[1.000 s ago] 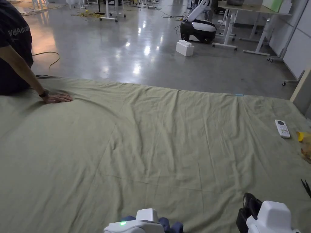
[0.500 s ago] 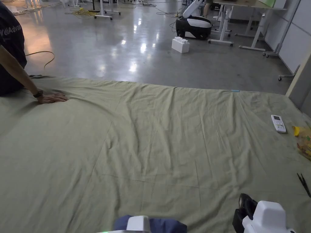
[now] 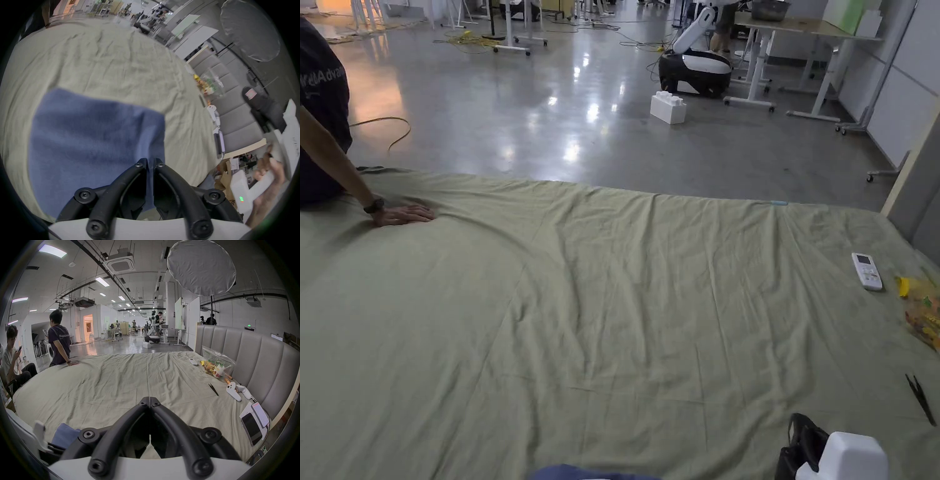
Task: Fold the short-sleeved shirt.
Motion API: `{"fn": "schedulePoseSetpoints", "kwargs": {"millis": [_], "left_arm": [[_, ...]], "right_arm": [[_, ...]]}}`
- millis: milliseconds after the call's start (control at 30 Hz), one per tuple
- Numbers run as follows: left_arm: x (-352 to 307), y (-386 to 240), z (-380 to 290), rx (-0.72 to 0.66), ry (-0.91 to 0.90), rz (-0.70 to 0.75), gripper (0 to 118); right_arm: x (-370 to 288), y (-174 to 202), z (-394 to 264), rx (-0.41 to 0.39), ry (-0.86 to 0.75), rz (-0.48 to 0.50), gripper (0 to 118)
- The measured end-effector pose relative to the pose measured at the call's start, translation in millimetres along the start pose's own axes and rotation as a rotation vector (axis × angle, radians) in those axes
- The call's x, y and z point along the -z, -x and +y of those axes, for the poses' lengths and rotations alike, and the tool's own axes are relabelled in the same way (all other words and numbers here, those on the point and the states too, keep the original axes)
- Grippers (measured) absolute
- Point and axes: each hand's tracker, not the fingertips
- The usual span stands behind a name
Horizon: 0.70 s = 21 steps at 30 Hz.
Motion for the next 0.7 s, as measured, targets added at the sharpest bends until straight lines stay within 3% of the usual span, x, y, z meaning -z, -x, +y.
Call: {"fn": "schedulePoseSetpoints", "kwargs": {"millis": [233,333,500,700], "left_arm": [[-76.7,-3.9,30.6,0.138,-0.253,-0.013,8],[-103.1,-3.8,43.1,0.195,-0.424,0.089,8],[-132.4,-13.9,52.9,0.39,-0.722,0.401,8],[-153.8,-11.0,59.6,0.407,-0.903,0.574,8]], "right_arm": [[-1.1,6.4,14.4,-0.002,-0.054,0.005,0],[-1.9,11.3,23.7,0.0,-0.092,-0.002,0],[-6.3,20.5,42.9,-0.012,-0.174,-0.015,0],[-13.8,28.8,62.7,-0.048,-0.277,-0.047,0]]}}
